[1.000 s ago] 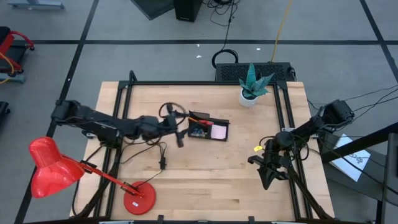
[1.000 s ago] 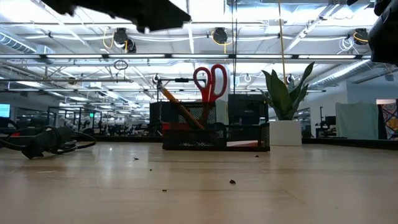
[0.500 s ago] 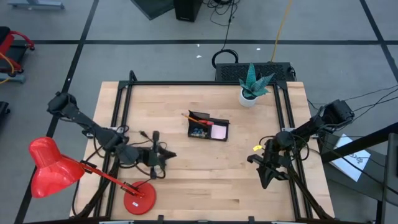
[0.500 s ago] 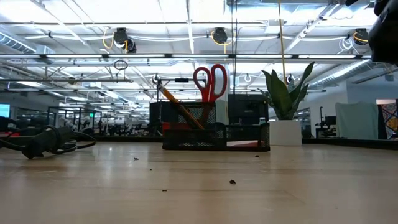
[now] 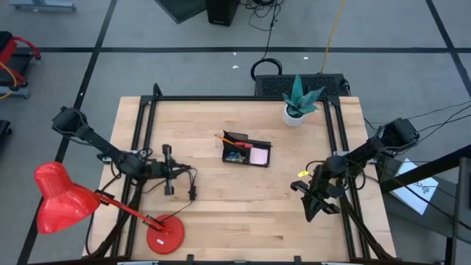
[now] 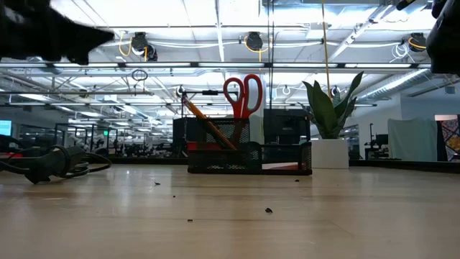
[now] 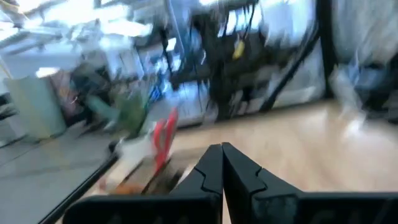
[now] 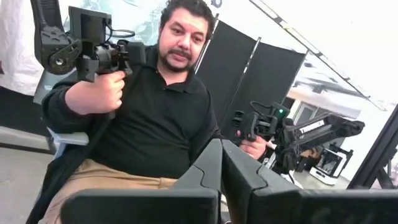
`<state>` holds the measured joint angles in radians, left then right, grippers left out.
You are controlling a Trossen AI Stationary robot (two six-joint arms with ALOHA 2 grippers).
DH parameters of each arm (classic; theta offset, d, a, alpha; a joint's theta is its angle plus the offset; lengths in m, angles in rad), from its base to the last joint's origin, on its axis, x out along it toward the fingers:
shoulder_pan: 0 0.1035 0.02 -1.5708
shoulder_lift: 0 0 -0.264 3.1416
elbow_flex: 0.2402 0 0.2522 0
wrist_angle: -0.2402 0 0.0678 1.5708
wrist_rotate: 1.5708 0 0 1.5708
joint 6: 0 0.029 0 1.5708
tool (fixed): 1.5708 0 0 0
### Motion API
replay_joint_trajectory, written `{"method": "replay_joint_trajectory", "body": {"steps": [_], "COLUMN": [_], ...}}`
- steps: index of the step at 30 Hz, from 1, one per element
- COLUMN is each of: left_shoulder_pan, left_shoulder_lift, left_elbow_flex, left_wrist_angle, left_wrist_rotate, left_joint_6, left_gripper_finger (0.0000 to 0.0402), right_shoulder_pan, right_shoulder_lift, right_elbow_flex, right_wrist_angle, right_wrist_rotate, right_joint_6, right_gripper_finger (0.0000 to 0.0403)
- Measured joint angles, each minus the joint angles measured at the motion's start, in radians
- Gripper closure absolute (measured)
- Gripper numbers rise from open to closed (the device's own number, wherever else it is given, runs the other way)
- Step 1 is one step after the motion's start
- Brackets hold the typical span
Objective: Pick and place office supplies into organizer
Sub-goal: Return to Home Position
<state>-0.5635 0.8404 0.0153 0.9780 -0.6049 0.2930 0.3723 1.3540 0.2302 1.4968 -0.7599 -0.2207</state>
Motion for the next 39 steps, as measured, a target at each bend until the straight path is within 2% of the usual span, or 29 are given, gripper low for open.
{"method": "replay_joint_trajectory", "body": {"steps": [3,6,9,13,18,21,25,31,33,39], "left_shoulder_pan": [0.006,0.025,0.044,0.127,0.272,0.319,0.337,0.356,0.359,0.360], "left_shoulder_lift": [-0.065,-0.112,-0.165,-0.227,-0.260,-0.277,-0.312,-0.340,-0.340,-0.339], "left_elbow_flex": [0.040,0.075,0.086,0.080,0.080,0.067,0.043,0.036,0.036,0.036], "left_wrist_angle": [-0.231,-0.363,-0.409,-0.425,-0.508,-0.500,-0.479,-0.483,-0.482,-0.483], "left_wrist_rotate": [-0.055,-0.027,0.124,0.242,0.392,0.472,0.569,0.911,0.994,1.085], "left_joint_6": [0.000,0.011,0.076,0.106,0.040,0.012,-0.006,-0.061,-0.069,-0.065], "left_gripper_finger": [0.0399,0.0399,0.0400,0.0400,0.0400,0.0400,0.0400,0.0400,0.0400,0.0400], "right_shoulder_pan": [-0.003,-0.018,-0.035,-0.052,-0.059,-0.059,-0.059,-0.059,-0.059,-0.059], "right_shoulder_lift": [0.000,0.001,0.000,0.000,0.000,0.000,0.000,0.000,0.000,0.000], "right_elbow_flex": [0.000,0.000,0.000,0.000,0.000,0.000,0.000,0.000,0.000,0.000], "right_wrist_angle": [-0.020,-0.032,-0.043,-0.043,-0.043,-0.043,-0.043,-0.043,-0.044,-0.047], "right_wrist_rotate": [0.005,0.005,0.004,0.004,0.000,-0.001,-0.001,-0.002,-0.002,-0.003], "right_joint_6": [-0.004,-0.001,0.000,-0.001,-0.001,0.000,0.015,0.025,0.025,0.017], "right_gripper_finger": [0.0403,0.0403,0.0403,0.0403,0.0403,0.0403,0.0403,0.0403,0.0403,0.0403]}}
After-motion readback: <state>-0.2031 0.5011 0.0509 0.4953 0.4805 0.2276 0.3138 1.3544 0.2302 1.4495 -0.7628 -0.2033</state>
